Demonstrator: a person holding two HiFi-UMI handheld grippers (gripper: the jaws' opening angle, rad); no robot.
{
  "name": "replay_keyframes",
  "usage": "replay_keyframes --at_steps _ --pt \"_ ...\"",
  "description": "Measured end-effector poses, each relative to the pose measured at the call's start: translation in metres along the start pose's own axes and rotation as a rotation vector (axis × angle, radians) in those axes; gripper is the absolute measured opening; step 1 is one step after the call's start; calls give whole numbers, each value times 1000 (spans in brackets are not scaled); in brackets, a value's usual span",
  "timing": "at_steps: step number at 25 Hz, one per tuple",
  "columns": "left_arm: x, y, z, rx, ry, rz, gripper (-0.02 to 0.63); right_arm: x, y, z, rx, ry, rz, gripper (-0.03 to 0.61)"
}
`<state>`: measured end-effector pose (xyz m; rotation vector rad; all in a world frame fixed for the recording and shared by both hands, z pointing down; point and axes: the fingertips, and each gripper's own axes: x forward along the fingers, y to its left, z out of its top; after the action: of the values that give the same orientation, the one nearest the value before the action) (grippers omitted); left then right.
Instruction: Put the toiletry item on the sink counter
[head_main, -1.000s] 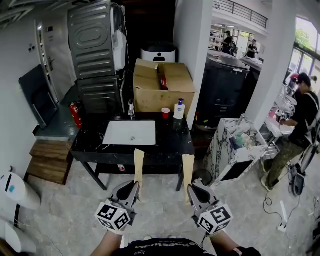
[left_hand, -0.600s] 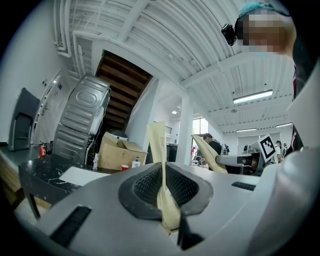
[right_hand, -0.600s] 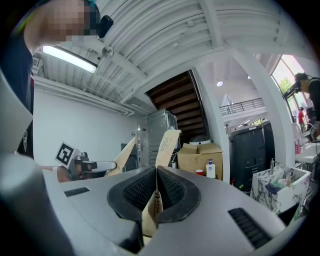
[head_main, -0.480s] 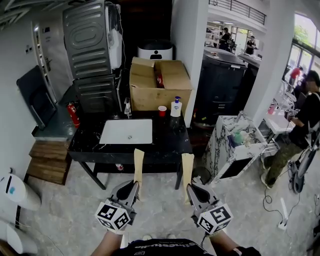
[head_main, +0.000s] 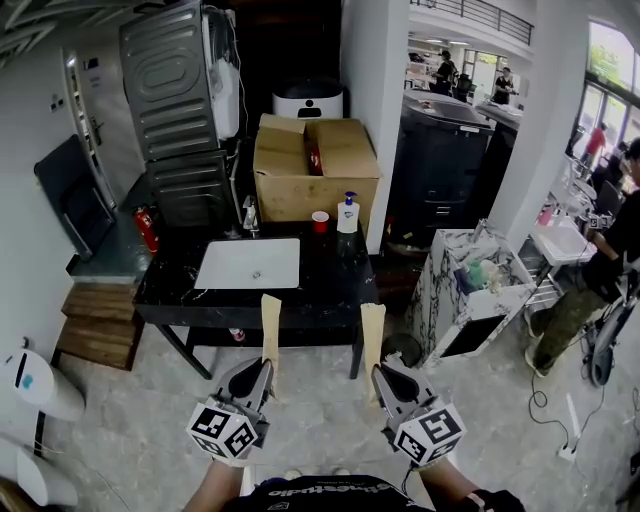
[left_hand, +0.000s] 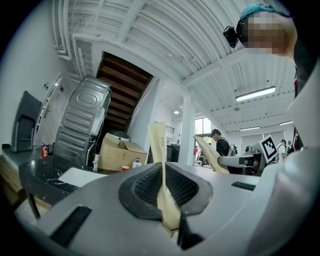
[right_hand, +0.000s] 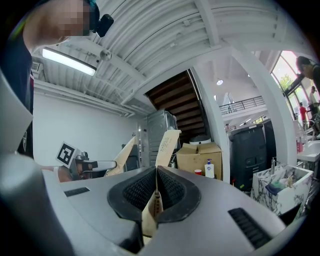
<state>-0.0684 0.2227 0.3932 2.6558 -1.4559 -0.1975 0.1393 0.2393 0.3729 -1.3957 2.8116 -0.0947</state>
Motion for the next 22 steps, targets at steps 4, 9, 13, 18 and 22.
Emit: replay_keyframes --at_steps 4,9,13,18,22 --pt "9 -8 -1 7 3 8 32 -3 -11 -2 11 -2 10 41" --pt "18 -17 -3 18 -1 26 32 -8 -24 -5 17 -4 30 41" --pt "25 -22 -2 25 -11 40 32 -12 -33 -11 31 -4 38 41" --pt "30 -19 -3 32 -8 55 31 -9 -38 -18 38 8 51 41" --pt "40 -14 -7 28 -6 56 31 -2 -46 -20 38 10 54 41"
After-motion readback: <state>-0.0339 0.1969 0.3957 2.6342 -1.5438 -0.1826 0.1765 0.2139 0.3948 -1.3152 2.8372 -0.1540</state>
